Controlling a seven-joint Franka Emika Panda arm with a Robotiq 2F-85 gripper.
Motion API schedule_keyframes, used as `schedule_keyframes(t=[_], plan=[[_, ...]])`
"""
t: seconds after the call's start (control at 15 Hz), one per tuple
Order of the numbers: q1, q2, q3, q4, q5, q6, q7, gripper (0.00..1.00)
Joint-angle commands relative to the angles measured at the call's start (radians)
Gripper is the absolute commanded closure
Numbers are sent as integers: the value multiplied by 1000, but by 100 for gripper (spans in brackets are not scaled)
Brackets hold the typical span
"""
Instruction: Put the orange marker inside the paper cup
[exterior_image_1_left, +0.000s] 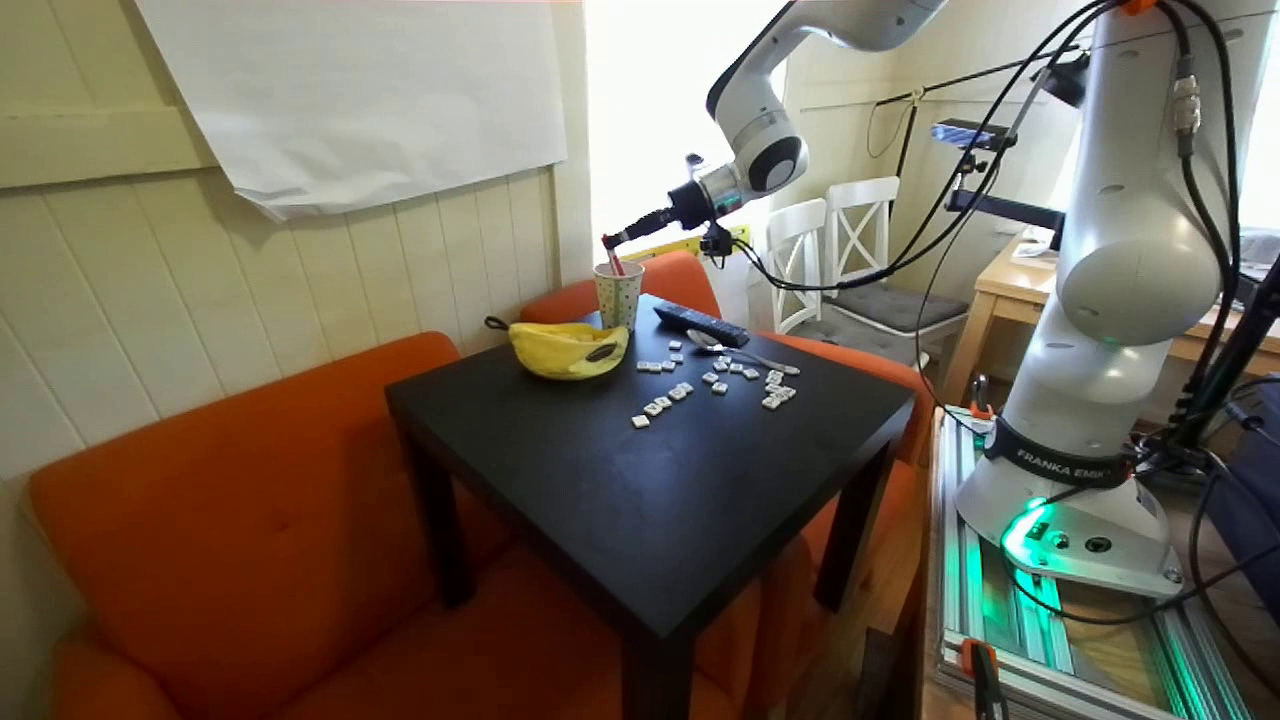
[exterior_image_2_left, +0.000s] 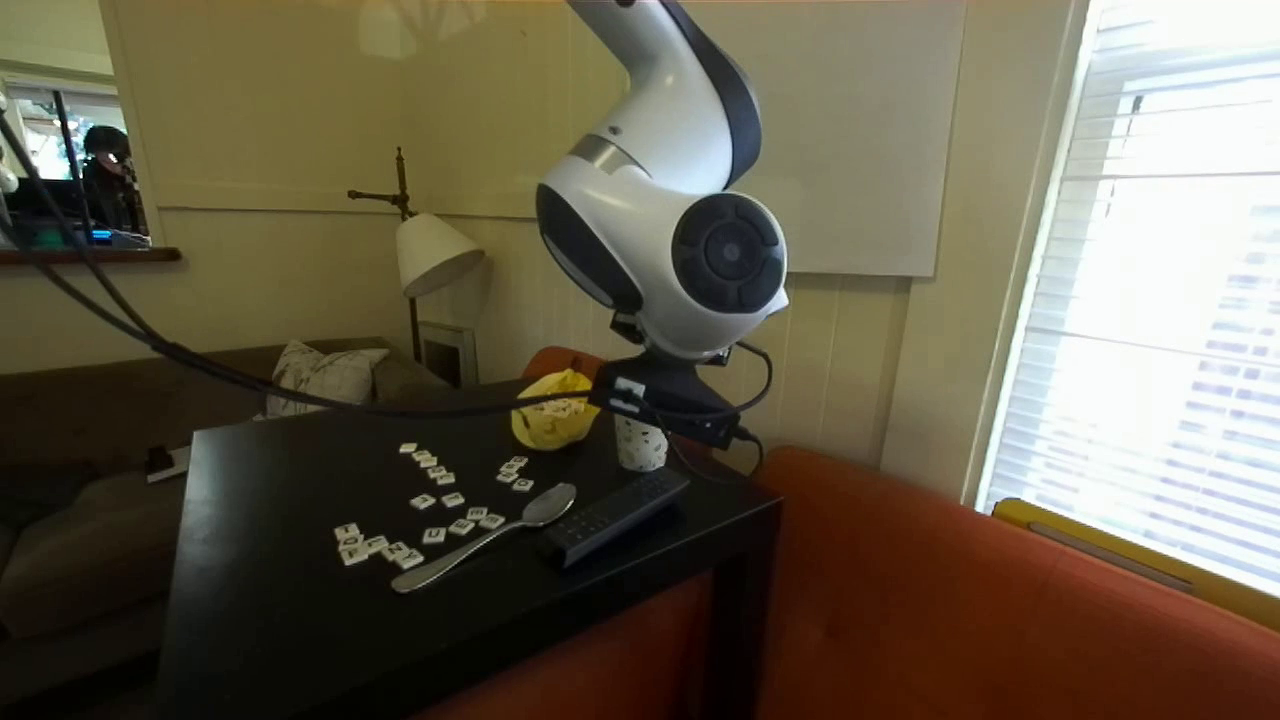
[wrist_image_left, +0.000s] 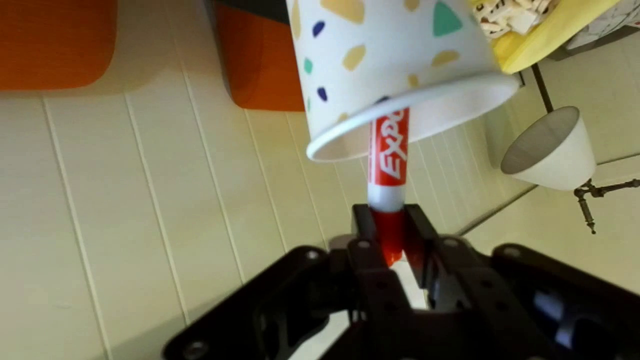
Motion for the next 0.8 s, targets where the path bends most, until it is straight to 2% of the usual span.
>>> schedule_keyframes(t=[0.0,0.67,0.73], plan=[[-6,24,-12,-1,3,-40,-35,95],[-5,46,-18,-7,-33,-77,-22,95],[-4,41,-19,-8,-44,-78,-12,77]])
